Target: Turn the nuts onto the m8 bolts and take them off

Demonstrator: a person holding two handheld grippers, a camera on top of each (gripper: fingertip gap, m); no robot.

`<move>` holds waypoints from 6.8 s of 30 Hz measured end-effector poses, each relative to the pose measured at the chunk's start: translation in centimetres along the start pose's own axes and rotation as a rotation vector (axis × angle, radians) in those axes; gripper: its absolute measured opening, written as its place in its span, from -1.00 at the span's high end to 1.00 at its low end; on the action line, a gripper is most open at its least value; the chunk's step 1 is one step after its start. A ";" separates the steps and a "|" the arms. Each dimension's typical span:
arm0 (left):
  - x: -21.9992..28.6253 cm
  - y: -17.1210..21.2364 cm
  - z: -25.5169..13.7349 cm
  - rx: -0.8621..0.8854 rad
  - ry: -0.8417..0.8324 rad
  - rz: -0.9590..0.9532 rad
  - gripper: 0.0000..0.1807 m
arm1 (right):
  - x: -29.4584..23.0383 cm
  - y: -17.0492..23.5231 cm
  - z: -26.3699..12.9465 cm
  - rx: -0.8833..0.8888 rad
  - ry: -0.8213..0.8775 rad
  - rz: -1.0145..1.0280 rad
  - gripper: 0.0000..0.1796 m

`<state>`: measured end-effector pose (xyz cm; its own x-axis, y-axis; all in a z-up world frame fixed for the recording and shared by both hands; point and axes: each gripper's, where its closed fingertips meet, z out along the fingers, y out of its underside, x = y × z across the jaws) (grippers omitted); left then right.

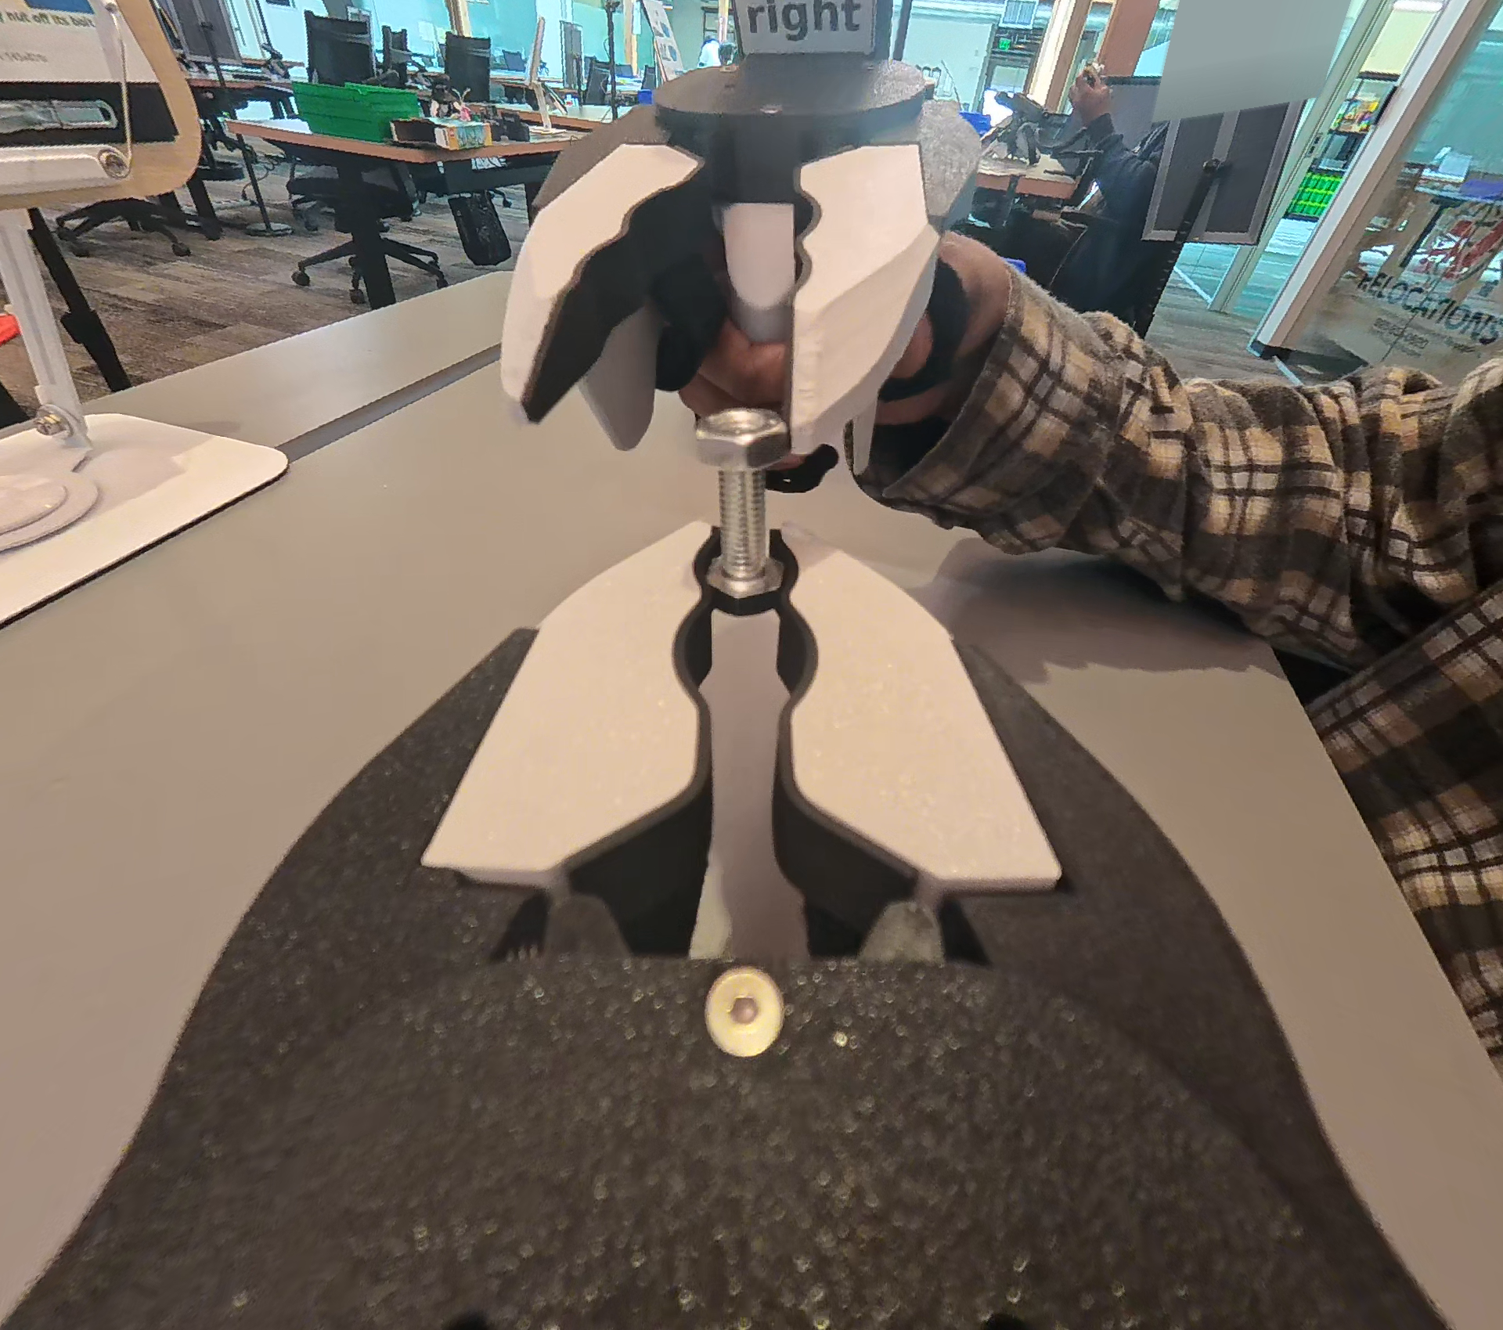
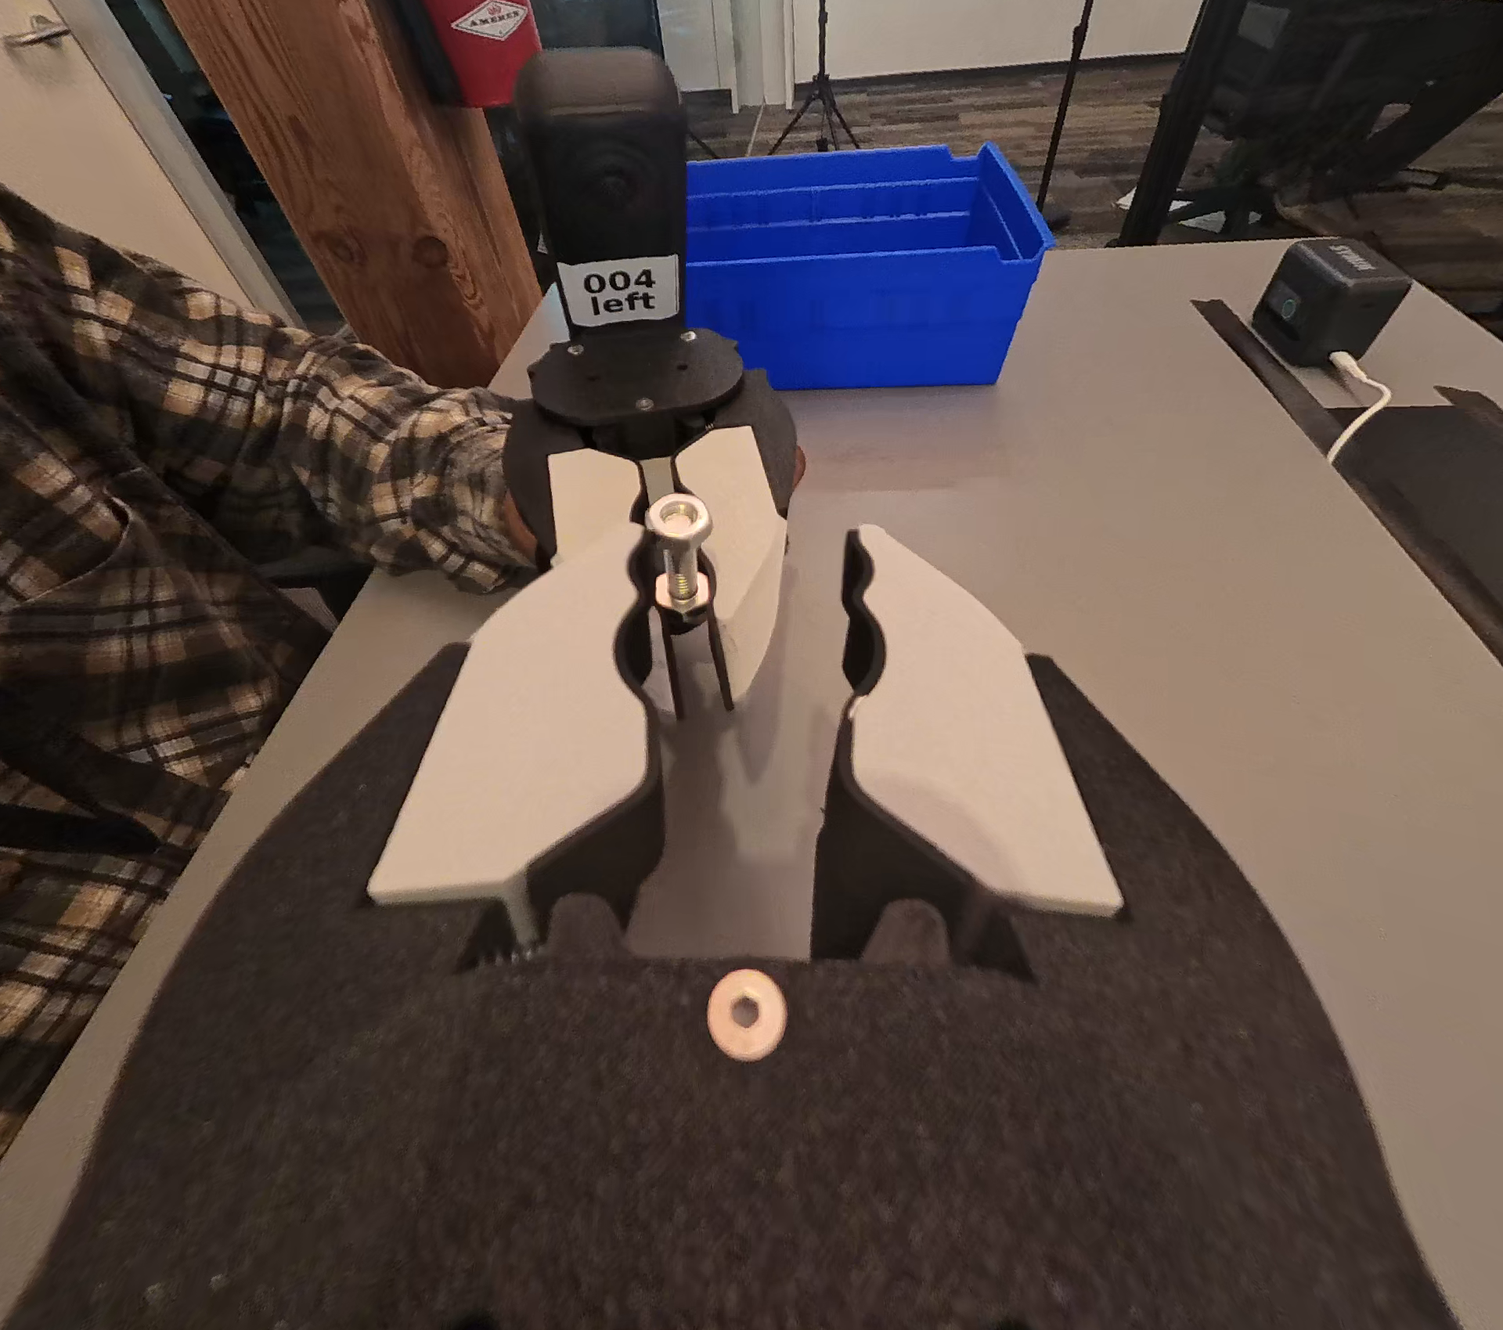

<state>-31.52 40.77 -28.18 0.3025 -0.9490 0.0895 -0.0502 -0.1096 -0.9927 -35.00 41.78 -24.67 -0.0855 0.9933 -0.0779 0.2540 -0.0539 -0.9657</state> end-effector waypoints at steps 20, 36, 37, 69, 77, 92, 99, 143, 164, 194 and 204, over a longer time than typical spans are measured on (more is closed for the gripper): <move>0.0 0.0 0.1 0.000 -0.002 0.006 0.89 | -2.0 -0.2 1.2 -0.030 -0.082 -0.005 0.80; 0.0 -0.3 0.0 0.010 -0.007 0.017 0.89 | -1.5 -0.2 0.6 -0.010 -0.066 -0.019 0.76; 0.0 -0.3 0.0 0.012 -0.007 0.017 0.89 | -1.5 -0.2 0.5 -0.012 -0.065 -0.018 0.76; 0.7 -0.5 -0.1 0.024 0.023 0.036 0.89 | -2.4 -0.3 0.6 0.007 -0.131 -0.037 0.83; 0.7 -0.8 -0.2 0.044 0.022 0.039 0.89 | -2.3 -0.4 0.3 0.020 -0.139 -0.007 0.82; 0.6 -1.0 -0.4 0.050 0.016 0.045 0.89 | -1.8 -0.2 0.1 0.008 -0.111 0.017 0.67; 0.6 -1.0 -0.3 0.050 0.012 0.045 0.89 | -1.5 -0.6 0.0 0.025 -0.091 0.021 0.67; 1.7 0.9 1.4 -0.026 0.001 0.123 0.89 | -2.3 3.4 -32.8 -0.148 0.908 0.101 0.84; 1.8 1.4 2.1 -0.030 -0.001 0.101 0.89 | -5.1 15.8 -44.0 -0.353 1.087 0.461 0.66; 3.7 1.1 2.5 -0.017 0.072 0.107 0.89 | -4.4 2.3 -2.0 0.169 0.091 -0.040 0.92; 2.9 0.6 2.6 0.026 -0.006 0.151 0.32 | -0.4 -0.8 -14.0 0.144 0.448 -0.075 0.92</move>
<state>-28.17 38.75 -28.72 0.2990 -0.9523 -0.0613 -0.0711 0.0418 -0.9966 -21.72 42.84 -20.42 0.3329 0.9398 0.0774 0.1243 0.0376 -0.9915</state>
